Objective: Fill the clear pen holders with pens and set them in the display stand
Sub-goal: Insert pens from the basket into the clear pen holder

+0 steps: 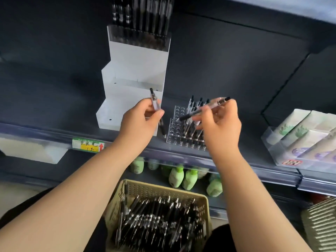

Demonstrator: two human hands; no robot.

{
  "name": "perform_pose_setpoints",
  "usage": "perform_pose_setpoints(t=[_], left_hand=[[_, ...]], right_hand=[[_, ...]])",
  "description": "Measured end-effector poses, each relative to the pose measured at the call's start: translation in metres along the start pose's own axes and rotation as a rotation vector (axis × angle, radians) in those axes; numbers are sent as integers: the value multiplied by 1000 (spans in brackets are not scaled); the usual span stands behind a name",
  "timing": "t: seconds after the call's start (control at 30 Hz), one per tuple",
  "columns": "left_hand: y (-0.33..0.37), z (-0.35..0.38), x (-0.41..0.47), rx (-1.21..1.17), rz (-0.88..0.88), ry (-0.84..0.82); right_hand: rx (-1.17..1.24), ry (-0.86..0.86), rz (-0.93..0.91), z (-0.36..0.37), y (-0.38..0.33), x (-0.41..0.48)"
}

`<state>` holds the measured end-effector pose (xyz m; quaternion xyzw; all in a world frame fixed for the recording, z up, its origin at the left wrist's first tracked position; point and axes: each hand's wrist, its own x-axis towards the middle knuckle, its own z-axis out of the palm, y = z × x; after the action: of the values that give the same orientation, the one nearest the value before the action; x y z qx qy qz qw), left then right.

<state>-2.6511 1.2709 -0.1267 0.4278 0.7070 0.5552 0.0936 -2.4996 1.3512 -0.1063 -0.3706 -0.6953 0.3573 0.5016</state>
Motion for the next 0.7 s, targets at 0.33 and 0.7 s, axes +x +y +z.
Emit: perform_pose_setpoints(t=[0.33, 0.7], left_hand=[[-12, 37, 50, -8, 149, -1], [-14, 42, 58, -58, 110, -59]], right_hand=[[-346, -25, -225, 19, 7, 64], [-577, -224, -205, 32, 22, 83]])
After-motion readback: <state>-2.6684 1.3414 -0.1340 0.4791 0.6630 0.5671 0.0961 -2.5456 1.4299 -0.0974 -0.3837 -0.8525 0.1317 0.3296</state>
